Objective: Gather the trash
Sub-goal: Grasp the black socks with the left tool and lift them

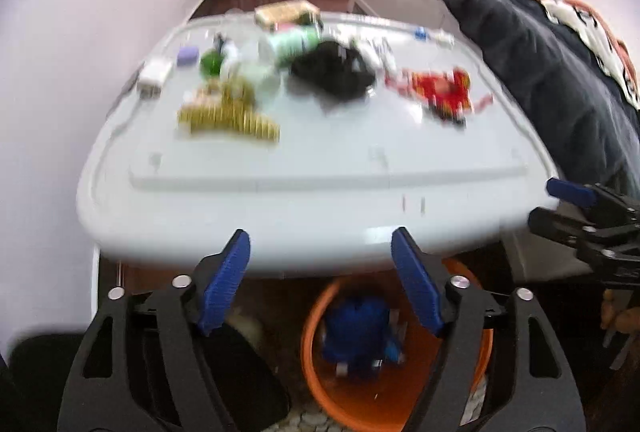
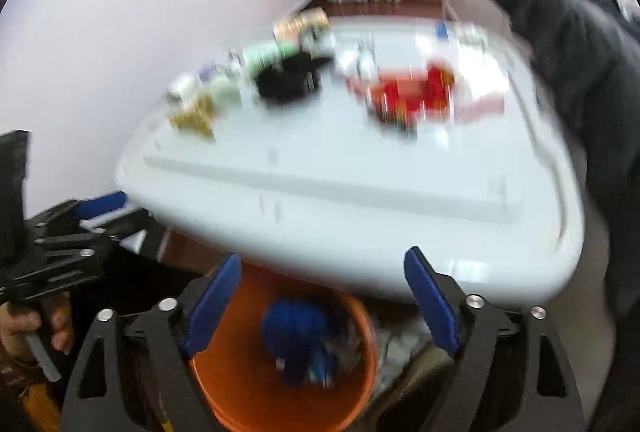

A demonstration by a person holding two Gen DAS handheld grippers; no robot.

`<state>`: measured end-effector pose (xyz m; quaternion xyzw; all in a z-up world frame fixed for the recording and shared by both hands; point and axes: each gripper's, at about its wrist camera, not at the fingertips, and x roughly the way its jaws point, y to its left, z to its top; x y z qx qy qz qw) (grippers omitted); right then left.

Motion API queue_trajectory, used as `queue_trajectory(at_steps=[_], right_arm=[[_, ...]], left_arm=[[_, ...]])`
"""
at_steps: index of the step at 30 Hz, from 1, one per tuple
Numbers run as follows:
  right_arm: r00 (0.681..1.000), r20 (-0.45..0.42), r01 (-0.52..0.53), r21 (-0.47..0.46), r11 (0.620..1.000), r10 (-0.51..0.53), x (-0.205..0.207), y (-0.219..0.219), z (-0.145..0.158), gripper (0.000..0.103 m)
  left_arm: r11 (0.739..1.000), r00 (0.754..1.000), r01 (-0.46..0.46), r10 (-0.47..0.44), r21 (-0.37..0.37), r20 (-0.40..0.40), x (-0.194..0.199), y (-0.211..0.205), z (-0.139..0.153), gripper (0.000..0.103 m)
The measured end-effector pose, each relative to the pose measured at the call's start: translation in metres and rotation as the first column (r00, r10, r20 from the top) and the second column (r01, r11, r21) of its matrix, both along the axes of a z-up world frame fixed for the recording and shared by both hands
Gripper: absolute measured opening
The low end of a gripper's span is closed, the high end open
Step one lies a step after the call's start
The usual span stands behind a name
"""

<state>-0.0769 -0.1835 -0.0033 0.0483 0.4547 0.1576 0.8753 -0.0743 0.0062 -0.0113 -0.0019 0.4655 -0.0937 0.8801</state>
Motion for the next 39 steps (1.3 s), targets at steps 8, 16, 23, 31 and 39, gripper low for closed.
queue_trajectory(at_steps=[8,16,23,31,39], right_arm=[[0.985,0.165,0.046,0.009,0.999,-0.047,0.081,-0.023,0.046,0.088],[0.982,0.133,0.123,0.072,0.99,-0.132,0.099,-0.054,0.025,0.088],[0.976,0.132,0.176,-0.028,0.984,-0.171,0.098,-0.073,0.013,0.091],[0.971,0.106,0.219,-0.046,0.975,-0.213,0.108,-0.087,-0.002,0.092],[0.994,0.05,0.1,-0.049,0.994,-0.097,0.166,-0.041,-0.024,0.092]], left_arm=[[0.996,0.997,-0.018,0.011,0.084,0.082,0.108,-0.043,0.02,0.079],[0.979,0.997,-0.066,0.071,0.191,-0.017,0.212,-0.066,-0.029,0.079],[0.975,0.992,-0.106,0.116,0.195,-0.04,0.229,-0.068,-0.059,0.023],[0.997,0.995,-0.05,0.045,0.059,0.084,0.168,-0.065,0.001,0.016],[1.0,0.995,-0.009,0.007,0.012,0.103,0.106,-0.052,0.003,0.017]])
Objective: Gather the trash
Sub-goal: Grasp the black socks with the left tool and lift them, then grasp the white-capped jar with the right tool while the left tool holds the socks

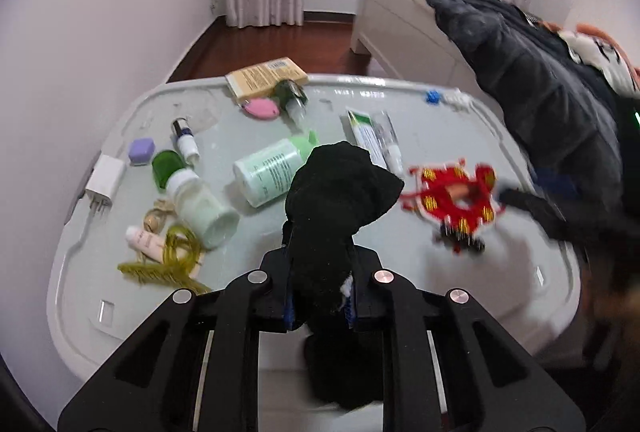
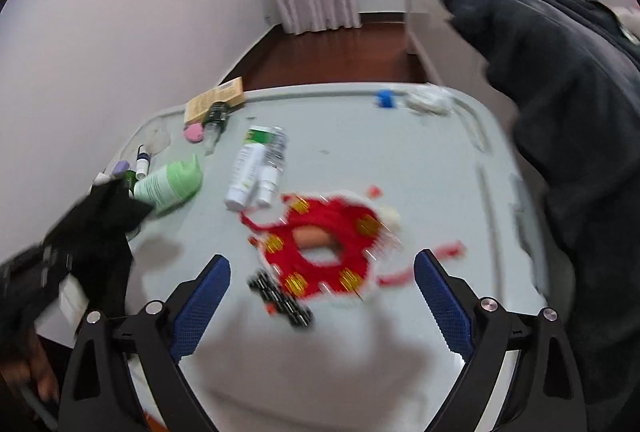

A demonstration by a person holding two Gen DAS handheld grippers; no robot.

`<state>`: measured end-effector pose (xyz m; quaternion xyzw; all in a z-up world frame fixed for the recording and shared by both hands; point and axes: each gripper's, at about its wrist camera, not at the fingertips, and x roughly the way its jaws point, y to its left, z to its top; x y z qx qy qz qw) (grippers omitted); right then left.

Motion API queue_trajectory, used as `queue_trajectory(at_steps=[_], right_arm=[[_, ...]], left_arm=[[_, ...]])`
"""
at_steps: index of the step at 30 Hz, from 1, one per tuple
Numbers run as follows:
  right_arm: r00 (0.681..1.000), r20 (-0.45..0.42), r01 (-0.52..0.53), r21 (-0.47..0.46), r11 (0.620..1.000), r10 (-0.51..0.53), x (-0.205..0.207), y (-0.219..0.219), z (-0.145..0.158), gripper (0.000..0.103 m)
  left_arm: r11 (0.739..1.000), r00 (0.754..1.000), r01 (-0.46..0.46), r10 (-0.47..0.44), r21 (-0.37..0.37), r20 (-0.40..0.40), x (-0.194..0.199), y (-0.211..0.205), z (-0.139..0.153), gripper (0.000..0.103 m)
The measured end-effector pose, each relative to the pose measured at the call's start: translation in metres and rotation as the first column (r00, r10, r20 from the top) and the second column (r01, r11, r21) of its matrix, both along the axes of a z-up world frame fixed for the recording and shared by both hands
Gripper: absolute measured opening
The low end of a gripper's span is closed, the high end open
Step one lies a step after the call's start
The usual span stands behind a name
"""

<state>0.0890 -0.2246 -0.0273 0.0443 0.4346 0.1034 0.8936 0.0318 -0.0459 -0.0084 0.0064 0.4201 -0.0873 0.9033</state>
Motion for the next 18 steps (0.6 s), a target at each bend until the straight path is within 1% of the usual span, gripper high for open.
queue_trajectory(at_steps=[2,4,6,7,8,10,11,12,14,16,18], right_arm=[[1.0,0.007,-0.026,-0.052,0.998,0.027,0.024,0.019,-0.006,0.092],[0.999,0.02,-0.035,-0.119,0.992,0.037,0.048,0.036,-0.012,0.092],[0.999,0.018,-0.038,-0.163,0.986,0.041,0.067,0.048,-0.016,0.091],[0.999,0.015,-0.044,-0.161,0.986,0.047,0.073,0.054,-0.018,0.09],[0.997,0.023,-0.065,-0.132,0.989,0.068,0.078,0.061,-0.016,0.09],[0.99,0.029,-0.136,-0.072,0.988,0.139,0.078,0.076,-0.012,0.09],[0.983,0.028,-0.18,-0.061,0.982,0.182,0.076,0.088,-0.012,0.09],[0.974,0.037,-0.219,-0.07,0.973,0.222,0.072,0.104,-0.012,0.09],[0.957,0.017,-0.289,-0.071,0.955,0.291,0.069,0.126,-0.018,0.091],[0.942,-0.02,-0.334,-0.113,0.936,0.334,0.072,0.148,-0.029,0.093],[0.932,-0.05,-0.363,-0.099,0.927,0.36,0.076,0.16,-0.035,0.093]], left_arm=[[1.0,1.0,0.018,-0.018,0.003,0.001,0.001,-0.001,-0.006,0.017],[1.0,1.0,0.013,-0.013,0.015,0.006,0.003,0.003,-0.007,0.017],[1.0,1.0,-0.002,0.002,-0.009,0.009,0.0,0.013,-0.003,0.017],[1.0,1.0,-0.015,0.015,-0.02,0.019,0.0,0.02,0.0,0.017],[0.999,0.999,-0.025,0.026,-0.026,0.028,-0.001,0.025,0.003,0.017],[0.998,0.998,-0.046,0.047,-0.035,0.045,-0.003,0.037,0.009,0.018],[0.997,0.997,-0.06,0.063,-0.043,0.052,-0.003,0.044,0.013,0.018],[0.996,0.996,-0.073,0.076,-0.052,0.054,-0.003,0.051,0.015,0.018],[0.99,0.991,-0.117,0.121,-0.08,0.05,-0.003,0.071,0.023,0.018],[0.985,0.987,-0.145,0.151,-0.089,0.056,-0.003,0.084,0.028,0.018],[0.979,0.979,-0.18,0.187,-0.092,0.076,-0.006,0.098,0.034,0.018]])
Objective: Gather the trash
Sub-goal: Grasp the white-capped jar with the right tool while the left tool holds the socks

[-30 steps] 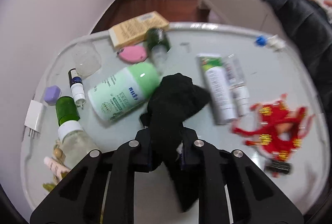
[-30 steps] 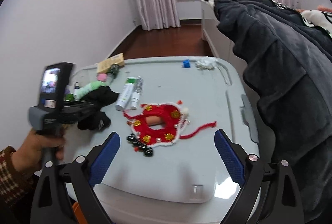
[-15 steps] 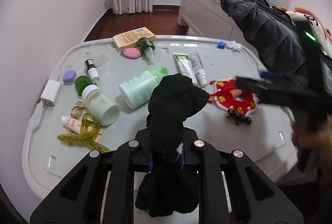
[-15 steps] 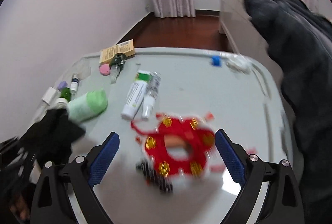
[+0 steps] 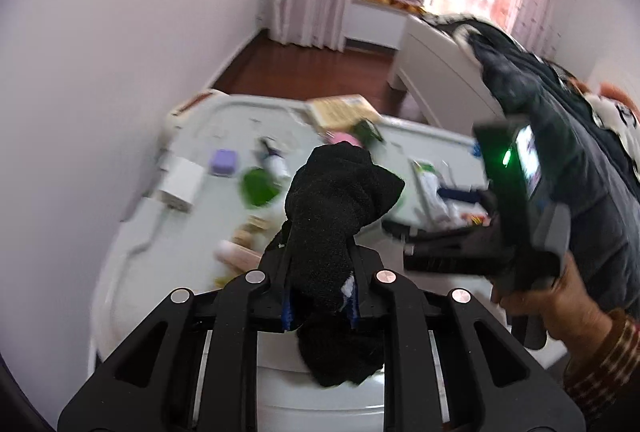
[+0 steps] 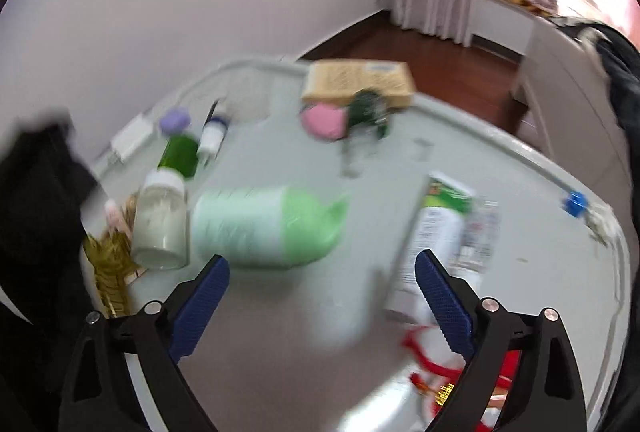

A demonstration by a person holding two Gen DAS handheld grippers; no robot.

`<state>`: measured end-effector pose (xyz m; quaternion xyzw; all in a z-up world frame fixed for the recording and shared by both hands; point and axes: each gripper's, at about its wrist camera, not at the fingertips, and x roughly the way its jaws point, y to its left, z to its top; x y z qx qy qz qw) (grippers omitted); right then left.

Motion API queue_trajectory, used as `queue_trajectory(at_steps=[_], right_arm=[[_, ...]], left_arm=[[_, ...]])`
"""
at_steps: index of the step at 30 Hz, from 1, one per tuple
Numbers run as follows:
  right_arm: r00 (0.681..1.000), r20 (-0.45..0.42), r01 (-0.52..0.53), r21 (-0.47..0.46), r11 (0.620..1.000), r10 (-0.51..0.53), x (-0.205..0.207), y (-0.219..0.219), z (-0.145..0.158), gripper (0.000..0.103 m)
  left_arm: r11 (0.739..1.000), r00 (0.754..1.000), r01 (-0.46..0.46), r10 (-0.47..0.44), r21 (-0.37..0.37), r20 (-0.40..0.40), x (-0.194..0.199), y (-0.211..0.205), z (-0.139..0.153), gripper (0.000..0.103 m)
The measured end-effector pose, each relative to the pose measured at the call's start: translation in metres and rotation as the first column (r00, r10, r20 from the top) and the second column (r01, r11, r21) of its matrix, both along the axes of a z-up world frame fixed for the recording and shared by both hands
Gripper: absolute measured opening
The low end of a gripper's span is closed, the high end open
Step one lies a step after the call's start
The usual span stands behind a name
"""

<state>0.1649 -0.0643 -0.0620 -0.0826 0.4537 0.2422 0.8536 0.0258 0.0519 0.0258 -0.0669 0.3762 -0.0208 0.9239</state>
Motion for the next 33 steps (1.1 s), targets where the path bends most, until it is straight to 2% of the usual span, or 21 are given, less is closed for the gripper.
queue_trajectory(at_steps=[3,7,10,13,15,18,20,21,23,24,26,27,28,29,33], right_arm=[[0.999,-0.051,0.008,0.042,0.999,-0.006,0.01,0.012,-0.004,0.093],[0.989,-0.13,0.083,0.148,0.986,-0.064,0.009,0.013,-0.002,0.095],[0.982,-0.162,0.12,0.154,0.981,-0.095,0.011,0.023,-0.003,0.095],[0.971,-0.22,0.143,0.238,0.961,-0.09,0.015,0.032,0.001,0.095],[0.978,-0.204,0.105,0.266,0.958,-0.05,0.012,0.046,0.01,0.095],[0.992,-0.129,0.01,0.143,0.99,0.009,0.006,0.081,0.013,0.096],[0.99,-0.137,-0.015,0.103,0.995,0.029,0.006,0.097,0.007,0.094],[0.987,-0.155,-0.018,0.088,0.996,0.031,0.008,0.103,0.003,0.091],[0.981,-0.191,-0.017,0.03,0.999,0.022,0.013,0.113,-0.009,0.076],[0.978,-0.207,-0.013,0.009,1.0,0.015,0.015,0.117,-0.014,0.061],[0.983,-0.183,-0.019,-0.053,0.998,0.009,0.017,0.125,-0.015,0.059],[0.985,-0.174,-0.03,-0.093,0.995,0.013,0.017,0.13,-0.015,0.056],[0.985,-0.173,-0.039,-0.108,0.993,0.02,0.015,0.133,-0.014,0.048],[0.984,-0.175,-0.036,-0.111,0.993,0.016,0.014,0.133,-0.012,0.045],[0.988,-0.156,-0.016,-0.114,0.993,-0.002,0.007,0.126,-0.004,0.044]], left_arm=[[1.0,0.999,-0.03,0.03,0.002,0.012,-0.005,0.015,0.003,0.019],[0.999,0.999,-0.032,0.032,-0.014,0.006,-0.01,0.025,0.001,0.019],[0.999,0.999,-0.04,0.04,-0.026,0.016,-0.015,0.033,0.004,0.019],[0.998,0.998,-0.053,0.053,-0.018,0.033,-0.018,0.041,0.008,0.019],[0.998,0.997,-0.06,0.061,-0.018,0.041,-0.021,0.046,0.01,0.019],[0.997,0.997,-0.071,0.072,-0.025,0.036,-0.024,0.053,0.01,0.019],[0.997,0.997,-0.075,0.076,-0.024,0.035,-0.025,0.057,0.01,0.019],[0.997,0.996,-0.08,0.081,-0.024,0.034,-0.026,0.059,0.01,0.019],[0.996,0.996,-0.086,0.087,-0.028,0.03,-0.028,0.064,0.009,0.019],[0.995,0.995,-0.09,0.091,-0.032,0.028,-0.029,0.067,0.008,0.019],[0.995,0.995,-0.091,0.092,-0.036,0.025,-0.03,0.07,0.008,0.019],[0.995,0.995,-0.091,0.092,-0.037,0.025,-0.031,0.071,0.008,0.019],[0.995,0.995,-0.093,0.094,-0.037,0.026,-0.032,0.072,0.009,0.019],[0.995,0.995,-0.094,0.095,-0.038,0.028,-0.032,0.073,0.009,0.019],[0.995,0.995,-0.093,0.094,-0.046,0.035,-0.034,0.076,0.012,0.019]])
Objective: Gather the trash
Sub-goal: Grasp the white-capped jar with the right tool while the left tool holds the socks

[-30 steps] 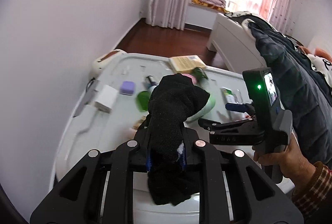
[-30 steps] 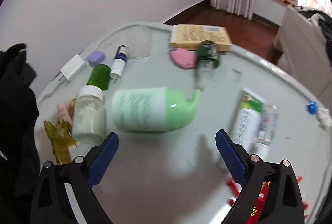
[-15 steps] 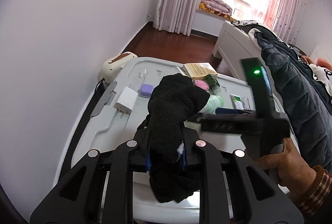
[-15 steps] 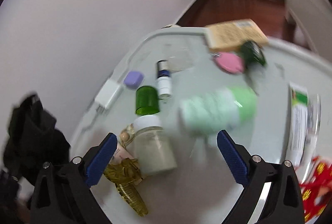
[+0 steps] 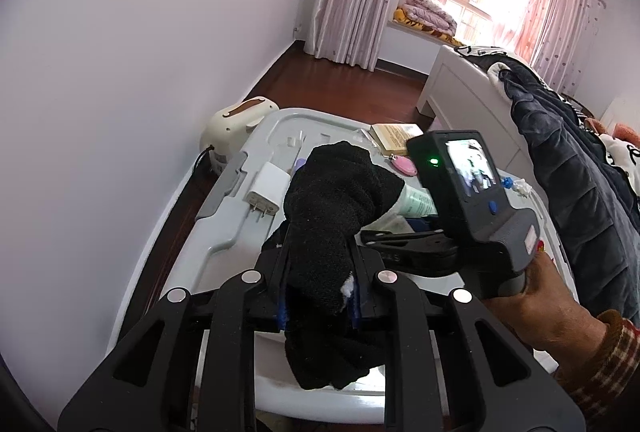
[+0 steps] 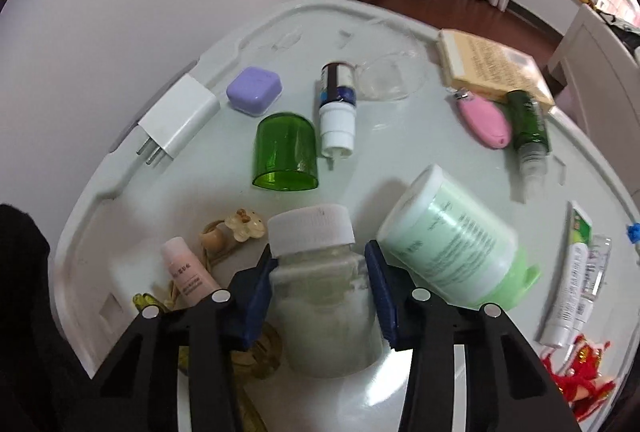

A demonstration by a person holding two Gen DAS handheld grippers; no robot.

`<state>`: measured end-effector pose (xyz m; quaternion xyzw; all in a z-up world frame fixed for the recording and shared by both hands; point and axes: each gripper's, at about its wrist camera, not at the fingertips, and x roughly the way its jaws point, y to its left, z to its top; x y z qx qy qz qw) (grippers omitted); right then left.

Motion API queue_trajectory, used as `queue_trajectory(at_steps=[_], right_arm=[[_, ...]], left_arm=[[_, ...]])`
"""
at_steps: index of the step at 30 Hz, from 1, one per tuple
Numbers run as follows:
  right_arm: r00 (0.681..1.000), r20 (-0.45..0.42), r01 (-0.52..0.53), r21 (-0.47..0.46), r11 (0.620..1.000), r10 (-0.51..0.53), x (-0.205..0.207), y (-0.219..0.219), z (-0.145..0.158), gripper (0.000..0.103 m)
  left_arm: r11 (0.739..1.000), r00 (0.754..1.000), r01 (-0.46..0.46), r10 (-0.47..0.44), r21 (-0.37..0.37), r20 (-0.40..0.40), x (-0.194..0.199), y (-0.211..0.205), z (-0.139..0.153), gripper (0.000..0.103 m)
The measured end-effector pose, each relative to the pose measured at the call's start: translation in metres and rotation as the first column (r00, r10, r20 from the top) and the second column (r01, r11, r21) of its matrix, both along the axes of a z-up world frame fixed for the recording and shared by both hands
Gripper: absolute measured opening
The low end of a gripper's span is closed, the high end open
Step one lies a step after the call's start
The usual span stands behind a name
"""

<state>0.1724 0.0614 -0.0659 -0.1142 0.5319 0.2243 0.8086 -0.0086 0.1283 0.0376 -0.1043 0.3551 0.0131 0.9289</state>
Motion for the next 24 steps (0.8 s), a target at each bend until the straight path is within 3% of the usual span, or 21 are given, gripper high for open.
queue_trajectory(at_steps=[10,14,17,19,22,24], right_arm=[[0.997,0.012,0.074,0.088,0.993,-0.075,-0.021,-0.046,0.028,0.043],[0.998,-0.018,0.069,0.111,0.991,-0.067,-0.03,-0.059,0.018,0.044],[0.999,-0.004,0.045,0.082,0.996,-0.045,-0.033,-0.054,0.003,0.056],[0.999,0.025,0.023,0.046,0.999,-0.024,-0.036,-0.047,-0.004,0.079],[0.999,0.017,0.03,0.029,0.999,-0.031,-0.034,-0.044,-0.018,0.096],[0.999,0.002,0.042,0.06,0.997,-0.042,-0.032,-0.048,-0.02,0.099]], left_arm=[[0.999,0.999,0.036,-0.036,-0.032,-0.013,0.001,-0.007,-0.001,0.019],[0.999,0.999,0.04,-0.04,-0.018,-0.008,-0.002,-0.01,-0.001,0.019],[0.999,0.999,0.046,-0.047,-0.012,-0.009,0.0,-0.014,-0.001,0.019],[0.999,0.999,0.051,-0.051,-0.009,-0.01,0.0,-0.017,-0.002,0.02],[0.998,0.998,0.056,-0.056,-0.008,-0.013,0.003,-0.018,-0.003,0.02],[0.998,0.998,0.055,-0.055,-0.012,-0.014,0.004,-0.017,-0.004,0.02]])
